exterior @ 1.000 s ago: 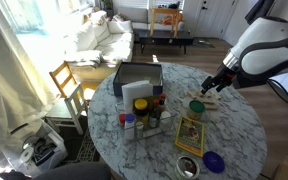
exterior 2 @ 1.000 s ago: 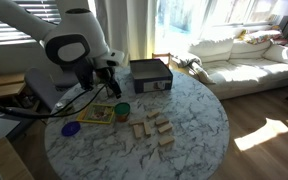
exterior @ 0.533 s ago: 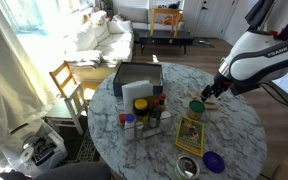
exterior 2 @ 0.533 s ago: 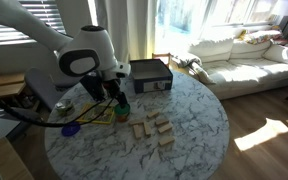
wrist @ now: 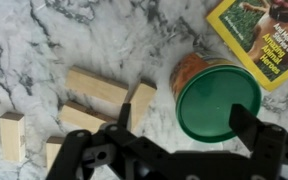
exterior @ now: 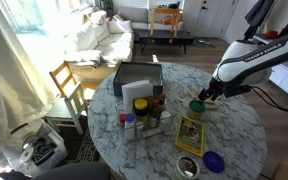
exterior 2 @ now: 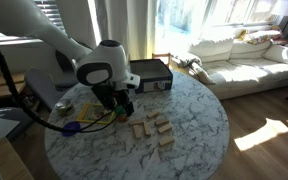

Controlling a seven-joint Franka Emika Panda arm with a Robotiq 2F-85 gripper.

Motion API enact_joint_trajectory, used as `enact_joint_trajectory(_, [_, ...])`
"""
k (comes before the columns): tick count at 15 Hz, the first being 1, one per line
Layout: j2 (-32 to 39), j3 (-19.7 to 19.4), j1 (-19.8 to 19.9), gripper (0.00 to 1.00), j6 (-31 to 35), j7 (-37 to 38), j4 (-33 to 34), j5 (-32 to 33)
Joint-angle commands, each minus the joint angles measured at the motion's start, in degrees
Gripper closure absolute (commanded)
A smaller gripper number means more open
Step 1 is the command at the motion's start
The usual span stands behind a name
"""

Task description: Take the lid off of the can then put the can on the lid

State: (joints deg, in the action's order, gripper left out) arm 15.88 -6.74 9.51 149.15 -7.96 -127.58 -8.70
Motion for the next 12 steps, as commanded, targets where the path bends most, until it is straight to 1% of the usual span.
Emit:
enact_joint_trajectory(1, [3.97,0.96,1.94,0.26,-2.78,-0.93,4.35,-1.34])
enact_joint_trajectory(2, [4.46,1.17,2.3,0.3,-3.3,-1.21,4.98,-1.58])
enact_joint_trajectory(3, [4.92,1.28,2.56,0.3,-3.52,-1.2,5.53,-1.65])
enact_joint_trajectory(4, [5.28,1.49,2.87,0.36,-3.88,-1.47,5.98,-1.84])
enact_joint_trajectory(5, [5.64,1.79,3.22,0.47,-4.43,-1.82,6.41,-2.24])
enact_joint_trajectory(7, [6.26,2.17,3.69,0.61,-5.64,-2.03,7.19,-2.66])
enact_joint_trajectory(9, [6.92,2.65,4.17,0.78,-6.98,-2.55,7.97,-3.5])
enact_joint_trajectory(12, [7.34,3.19,4.66,0.99,-9.02,-3.3,9.05,-5.0])
